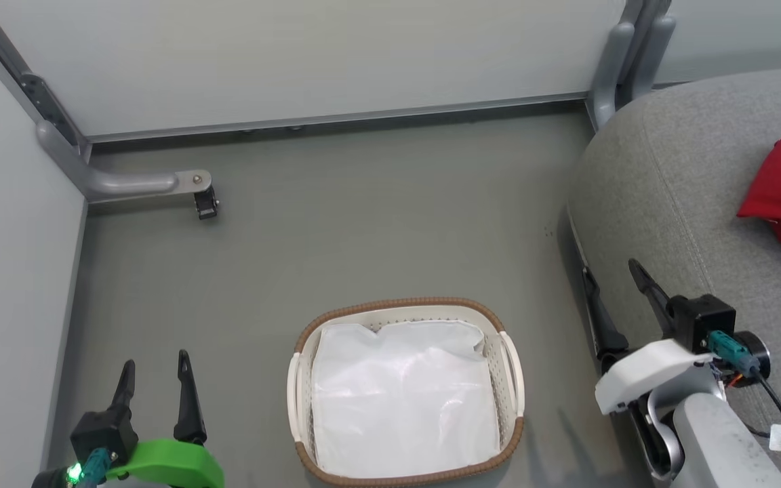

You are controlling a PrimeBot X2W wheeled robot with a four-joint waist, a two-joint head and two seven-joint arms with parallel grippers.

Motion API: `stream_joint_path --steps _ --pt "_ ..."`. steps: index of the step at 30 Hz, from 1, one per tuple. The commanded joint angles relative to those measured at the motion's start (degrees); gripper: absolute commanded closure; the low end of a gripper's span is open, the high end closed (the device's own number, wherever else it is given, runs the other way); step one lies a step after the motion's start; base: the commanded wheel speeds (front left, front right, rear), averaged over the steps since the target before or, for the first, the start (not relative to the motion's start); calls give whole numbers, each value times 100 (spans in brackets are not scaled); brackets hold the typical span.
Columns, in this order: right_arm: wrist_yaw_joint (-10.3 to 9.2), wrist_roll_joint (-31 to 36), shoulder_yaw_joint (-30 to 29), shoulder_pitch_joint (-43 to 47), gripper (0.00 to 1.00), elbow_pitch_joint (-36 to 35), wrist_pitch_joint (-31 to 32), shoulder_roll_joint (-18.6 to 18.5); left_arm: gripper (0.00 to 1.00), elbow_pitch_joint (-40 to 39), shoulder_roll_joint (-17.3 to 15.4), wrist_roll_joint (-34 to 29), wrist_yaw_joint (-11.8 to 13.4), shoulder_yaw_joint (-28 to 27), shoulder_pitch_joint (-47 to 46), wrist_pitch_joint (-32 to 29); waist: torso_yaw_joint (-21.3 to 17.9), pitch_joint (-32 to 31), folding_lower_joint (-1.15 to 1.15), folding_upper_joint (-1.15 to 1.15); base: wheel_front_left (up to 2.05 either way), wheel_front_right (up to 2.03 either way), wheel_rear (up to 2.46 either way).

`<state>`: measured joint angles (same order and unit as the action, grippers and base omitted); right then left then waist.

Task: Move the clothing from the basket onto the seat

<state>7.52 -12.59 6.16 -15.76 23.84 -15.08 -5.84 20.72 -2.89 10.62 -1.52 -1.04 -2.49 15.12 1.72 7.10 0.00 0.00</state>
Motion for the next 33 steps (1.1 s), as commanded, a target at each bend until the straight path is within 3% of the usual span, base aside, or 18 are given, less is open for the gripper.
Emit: stream_joint_path --steps 1,6,7,11,33 --pt "-6 -31 -33 117 0 -5 -11 18 0 -27 -7 54 -35 16 106 5 -6 -109 0 0 0 0 0" --pt "-6 -8 -50 292 0 41 -11 53 0 -119 -7 196 -99 105 220 5 -12 -165 0 0 0 0 0" --pt "0 -3 -35 236 100 37 0 64 100 -105 0 160 -95 112 133 -1 -13 -162 0 0 0 0 0" --pt "1 -43 -27 352 100 212 26 116 100 96 36 203 -97 109 123 -37 -13 -169 0 0 0 0 0" --pt "0 -2253 -379 517 100 -134 622 165 100 -126 23 2427 -240 -76 -31 -629 -41 -261 0 0 0 0 0"
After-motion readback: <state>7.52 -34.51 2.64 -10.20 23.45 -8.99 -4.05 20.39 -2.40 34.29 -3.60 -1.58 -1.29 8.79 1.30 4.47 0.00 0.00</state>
